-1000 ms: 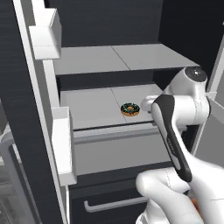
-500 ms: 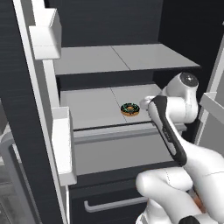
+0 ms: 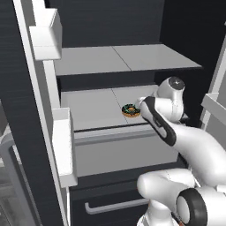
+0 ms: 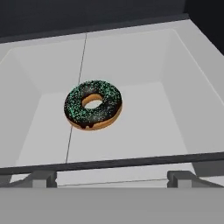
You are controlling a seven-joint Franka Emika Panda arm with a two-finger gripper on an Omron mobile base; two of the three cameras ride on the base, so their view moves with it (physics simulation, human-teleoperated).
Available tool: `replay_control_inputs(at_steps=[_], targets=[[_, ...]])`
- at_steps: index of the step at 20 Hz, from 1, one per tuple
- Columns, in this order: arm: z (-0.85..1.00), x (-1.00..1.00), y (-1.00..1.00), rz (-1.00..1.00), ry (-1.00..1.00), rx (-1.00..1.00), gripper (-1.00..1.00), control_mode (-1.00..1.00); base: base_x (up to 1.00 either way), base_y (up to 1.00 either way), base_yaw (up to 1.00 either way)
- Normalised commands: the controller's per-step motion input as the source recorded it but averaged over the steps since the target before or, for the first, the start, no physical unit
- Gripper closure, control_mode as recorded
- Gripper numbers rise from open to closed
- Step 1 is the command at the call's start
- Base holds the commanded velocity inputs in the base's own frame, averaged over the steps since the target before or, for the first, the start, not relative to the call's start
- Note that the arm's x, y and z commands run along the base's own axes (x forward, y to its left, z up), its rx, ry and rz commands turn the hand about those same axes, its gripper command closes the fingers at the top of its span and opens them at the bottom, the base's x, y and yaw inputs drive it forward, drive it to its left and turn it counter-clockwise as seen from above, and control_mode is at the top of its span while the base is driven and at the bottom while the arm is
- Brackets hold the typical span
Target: Take the cake and donut from the fridge and place them on the empty tray on the dining counter.
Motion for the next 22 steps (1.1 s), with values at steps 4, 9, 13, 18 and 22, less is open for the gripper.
replay_control_inputs(at_steps=[4,9,13,18,22], targets=[[-0.27,0.61,0.00,0.00,0.00,0.00,-1.00,-1.00,0.00,0.00,0.00],[-0.33,0.63,0.00,0.00,0.00,0.00,-1.00,-1.00,0.00,0.00,0.00],[-0.30,0.61,0.00,0.00,0.00,0.00,-1.00,-1.00,0.00,0.00,0.00],[-0.21,0.57,-0.03,0.00,0.00,0.00,-1.00,-1.00,0.00,0.00,0.00],[-0.04,0.26,-0.01,0.00,0.13,0.03,-1.00,-1.00,0.00,0.00,0.00]])
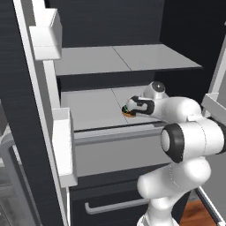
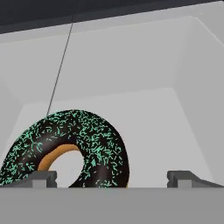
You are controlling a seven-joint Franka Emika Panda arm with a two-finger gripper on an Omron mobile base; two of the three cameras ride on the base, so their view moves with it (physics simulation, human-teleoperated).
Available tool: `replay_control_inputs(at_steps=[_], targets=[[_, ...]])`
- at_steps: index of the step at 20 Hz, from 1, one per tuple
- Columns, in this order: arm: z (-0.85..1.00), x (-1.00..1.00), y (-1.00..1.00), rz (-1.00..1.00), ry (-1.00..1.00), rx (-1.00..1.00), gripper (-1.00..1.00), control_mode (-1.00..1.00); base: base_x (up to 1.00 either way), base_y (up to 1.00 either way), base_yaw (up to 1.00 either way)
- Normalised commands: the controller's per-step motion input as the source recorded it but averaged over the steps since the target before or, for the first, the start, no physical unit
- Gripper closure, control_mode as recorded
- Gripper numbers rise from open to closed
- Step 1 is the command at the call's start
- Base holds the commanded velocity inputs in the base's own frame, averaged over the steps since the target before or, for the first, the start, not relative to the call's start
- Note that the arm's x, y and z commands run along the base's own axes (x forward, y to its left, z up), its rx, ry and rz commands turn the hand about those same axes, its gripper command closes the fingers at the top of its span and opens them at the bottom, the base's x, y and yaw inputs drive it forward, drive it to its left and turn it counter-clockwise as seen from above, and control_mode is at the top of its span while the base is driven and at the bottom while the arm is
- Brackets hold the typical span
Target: Take the cake and donut from the fridge and place them on the empty tray on the dining counter.
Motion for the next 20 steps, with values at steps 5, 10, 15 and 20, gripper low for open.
replay_control_inputs(at_steps=[5,10,15,20], targets=[[-0.03,0.17,0.00,0.00,0.15,0.03,-1.00,-1.00,0.00,0.00,0.00],[-0.24,0.28,0.00,0.00,0.01,0.00,-1.00,-1.00,0.00,0.00,0.00],[-0.30,0.18,0.00,0.00,0.04,0.01,-1.00,-1.00,0.00,0.00,0.00],[-0.30,-0.36,0.00,0.00,0.03,0.00,-1.00,-1.00,0.00,0.00,0.00]])
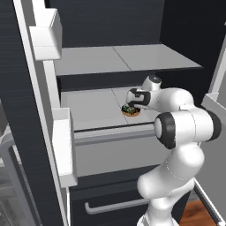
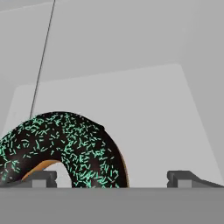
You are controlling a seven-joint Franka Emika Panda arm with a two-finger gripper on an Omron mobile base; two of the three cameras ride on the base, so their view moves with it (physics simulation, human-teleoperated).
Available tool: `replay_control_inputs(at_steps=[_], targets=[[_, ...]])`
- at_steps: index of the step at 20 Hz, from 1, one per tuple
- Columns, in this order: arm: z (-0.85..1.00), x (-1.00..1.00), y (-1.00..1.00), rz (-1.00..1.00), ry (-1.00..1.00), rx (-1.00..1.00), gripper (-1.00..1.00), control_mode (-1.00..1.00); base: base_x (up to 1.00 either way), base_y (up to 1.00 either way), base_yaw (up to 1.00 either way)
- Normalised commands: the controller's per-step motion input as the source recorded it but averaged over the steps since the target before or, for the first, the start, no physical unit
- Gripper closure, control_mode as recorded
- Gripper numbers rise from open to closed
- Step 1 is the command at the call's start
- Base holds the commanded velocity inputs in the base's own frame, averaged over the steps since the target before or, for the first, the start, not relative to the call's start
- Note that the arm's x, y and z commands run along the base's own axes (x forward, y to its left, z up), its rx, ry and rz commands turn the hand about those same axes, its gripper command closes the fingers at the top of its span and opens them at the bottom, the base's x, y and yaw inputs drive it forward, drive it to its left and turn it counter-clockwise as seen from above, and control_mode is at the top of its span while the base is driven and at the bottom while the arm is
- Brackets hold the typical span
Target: Take the cake and donut from the fridge and place them on the empty tray on the dining counter.
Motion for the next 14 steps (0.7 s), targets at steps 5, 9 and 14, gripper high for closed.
replay_control_inputs(at_steps=[5,9,14], targets=[[-0.39,-0.26,0.00,0.00,0.03,0.00,-1.00,-1.00,0.00,0.00,0.00],[-0.59,0.58,0.00,0.00,0.05,0.00,-1.00,-1.00,0.00,0.00,0.00],[-0.88,-0.11,0.05,0.00,0.13,0.00,1.00,-1.00,0.00,0.00,0.00]])
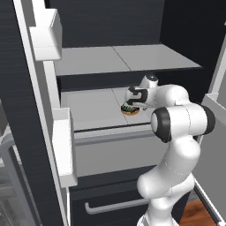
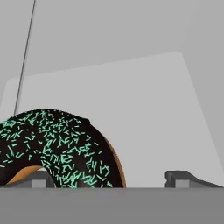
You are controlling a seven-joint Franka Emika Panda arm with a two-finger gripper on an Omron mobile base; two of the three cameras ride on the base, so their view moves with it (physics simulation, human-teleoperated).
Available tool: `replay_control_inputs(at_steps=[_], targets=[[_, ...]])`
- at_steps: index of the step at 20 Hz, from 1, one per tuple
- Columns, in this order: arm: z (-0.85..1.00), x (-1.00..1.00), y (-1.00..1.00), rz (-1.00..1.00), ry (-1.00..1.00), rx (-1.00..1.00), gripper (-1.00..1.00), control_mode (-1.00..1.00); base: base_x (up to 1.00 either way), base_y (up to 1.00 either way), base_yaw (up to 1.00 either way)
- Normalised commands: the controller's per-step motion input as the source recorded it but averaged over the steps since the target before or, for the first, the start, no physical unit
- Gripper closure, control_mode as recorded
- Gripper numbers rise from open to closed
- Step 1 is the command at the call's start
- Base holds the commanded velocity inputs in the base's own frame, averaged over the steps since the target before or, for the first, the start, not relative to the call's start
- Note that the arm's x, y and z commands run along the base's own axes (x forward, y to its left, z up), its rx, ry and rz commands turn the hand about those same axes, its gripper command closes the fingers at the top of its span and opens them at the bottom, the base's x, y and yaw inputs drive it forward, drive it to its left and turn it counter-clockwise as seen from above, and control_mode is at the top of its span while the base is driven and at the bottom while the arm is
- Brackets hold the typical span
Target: Take the cake and donut from the fridge and place them on the empty tray on the dining counter.
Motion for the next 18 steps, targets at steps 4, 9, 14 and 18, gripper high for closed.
replay_control_inputs(at_steps=[4,9,14,18], targets=[[-0.73,-0.35,0.12,0.00,0.09,0.00,1.00,-1.00,0.00,0.00,0.00],[-0.56,-0.21,0.11,0.00,0.01,0.00,1.00,-1.00,0.00,0.00,0.00],[-0.34,-0.21,0.02,0.00,-0.04,0.00,1.00,-1.00,0.00,0.00,0.00],[-0.08,-0.54,0.00,0.00,-0.13,0.00,1.00,-1.00,0.00,0.00,0.00]])
